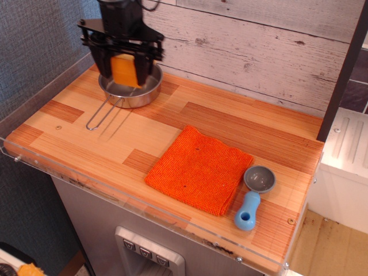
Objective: Move the butter into the bowl from the cloth
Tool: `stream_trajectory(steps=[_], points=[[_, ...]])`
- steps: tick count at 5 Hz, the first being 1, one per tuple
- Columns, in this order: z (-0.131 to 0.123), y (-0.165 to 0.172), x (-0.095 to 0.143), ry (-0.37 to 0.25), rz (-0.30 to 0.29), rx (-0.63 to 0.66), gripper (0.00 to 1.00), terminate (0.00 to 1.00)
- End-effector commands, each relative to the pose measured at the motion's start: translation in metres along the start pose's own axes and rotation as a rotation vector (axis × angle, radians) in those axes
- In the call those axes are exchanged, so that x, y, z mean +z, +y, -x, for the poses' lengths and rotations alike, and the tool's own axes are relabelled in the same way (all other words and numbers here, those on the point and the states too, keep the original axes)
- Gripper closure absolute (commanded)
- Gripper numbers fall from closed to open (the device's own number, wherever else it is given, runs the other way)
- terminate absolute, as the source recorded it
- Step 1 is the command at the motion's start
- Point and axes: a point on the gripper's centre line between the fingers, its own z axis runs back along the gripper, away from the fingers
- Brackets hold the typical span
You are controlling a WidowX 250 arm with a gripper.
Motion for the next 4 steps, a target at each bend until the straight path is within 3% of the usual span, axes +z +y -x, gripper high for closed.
stream_trajectory(steps=[1, 3, 4], points=[[-0.027, 0.032, -0.021, 0.024, -0.009, 0.062, 1.00, 0.00], [-0.045, 0.039, -0.034, 0.055, -0.019, 0.060, 1.00, 0.00], [-0.049, 0.037, -0.027, 0.035, -0.024, 0.052, 0.00, 0.00]])
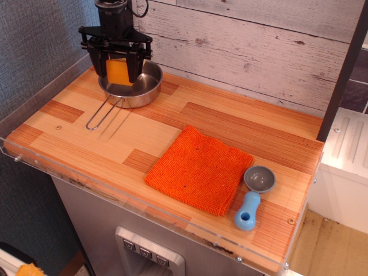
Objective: Move the butter into the bowl from the cloth
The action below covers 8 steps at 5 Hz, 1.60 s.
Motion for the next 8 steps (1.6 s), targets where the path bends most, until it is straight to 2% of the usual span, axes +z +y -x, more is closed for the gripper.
stream_trajectory(steps=[1, 2, 3, 4, 6, 7, 8], points=[[0.007, -0.002, 0.047, -0.128, -0.010, -0.003, 0.00, 0.00], [0.034, -0.023, 0.075, -0.196, 0.011, -0.034, 0.00, 0.00], [0.072, -0.051, 0.090, -0.241, 0.053, -0.077, 0.00, 0.00], [0.095, -0.067, 0.089, -0.240, 0.072, -0.104, 0.00, 0.00], [0.100, -0.084, 0.065, -0.169, 0.100, -0.158, 0.00, 0.00], [0.095, -0.085, 0.052, -0.146, 0.177, -0.202, 0.00, 0.00], [0.095, -0.085, 0.052, -0.146, 0.177, -0.202, 0.00, 0.00]])
